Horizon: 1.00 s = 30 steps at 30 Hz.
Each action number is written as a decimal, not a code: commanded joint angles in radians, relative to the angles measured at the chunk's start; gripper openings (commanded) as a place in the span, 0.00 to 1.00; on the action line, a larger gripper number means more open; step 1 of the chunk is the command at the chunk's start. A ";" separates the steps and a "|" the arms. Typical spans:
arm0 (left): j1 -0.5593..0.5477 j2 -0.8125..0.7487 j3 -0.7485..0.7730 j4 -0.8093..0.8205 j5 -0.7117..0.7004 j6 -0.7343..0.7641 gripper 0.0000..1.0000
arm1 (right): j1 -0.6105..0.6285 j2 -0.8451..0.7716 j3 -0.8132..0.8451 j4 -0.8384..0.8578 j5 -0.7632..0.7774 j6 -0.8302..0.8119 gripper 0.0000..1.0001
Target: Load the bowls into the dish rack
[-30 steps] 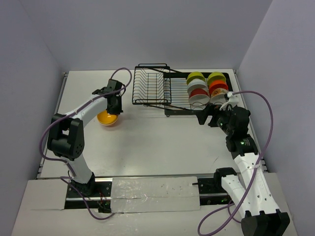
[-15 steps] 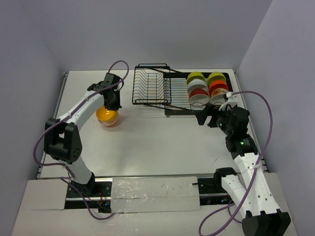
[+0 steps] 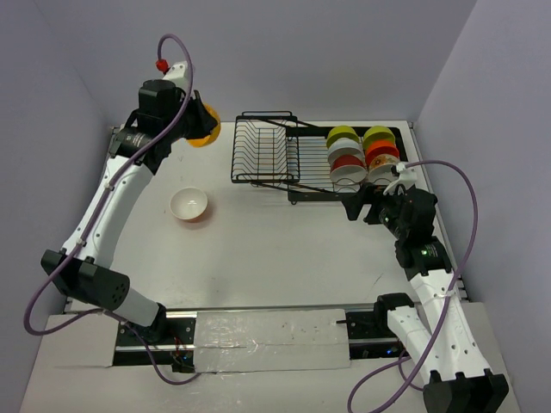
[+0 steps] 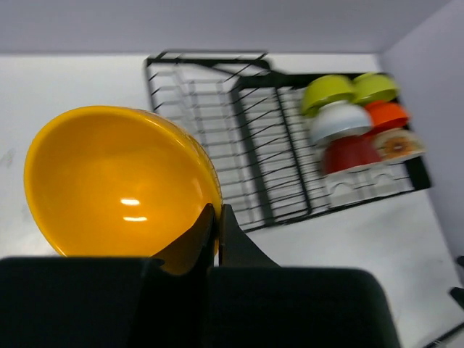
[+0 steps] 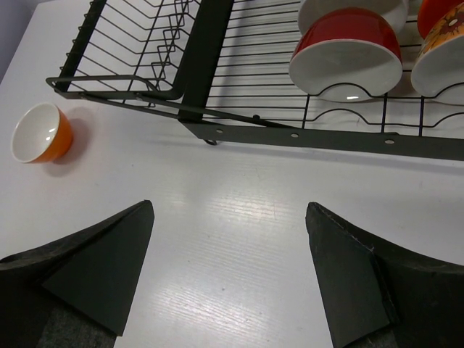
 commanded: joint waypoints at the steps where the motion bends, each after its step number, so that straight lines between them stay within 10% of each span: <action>1: -0.003 0.019 0.040 0.259 0.208 -0.060 0.00 | 0.008 -0.022 0.031 0.004 0.001 -0.017 0.93; 17: 0.032 0.370 0.040 1.049 0.676 -0.338 0.00 | 0.008 -0.042 0.055 -0.051 -0.005 -0.039 0.93; 30: 0.070 0.678 0.145 1.241 0.796 -0.486 0.00 | 0.008 -0.061 0.055 -0.068 -0.016 -0.088 0.93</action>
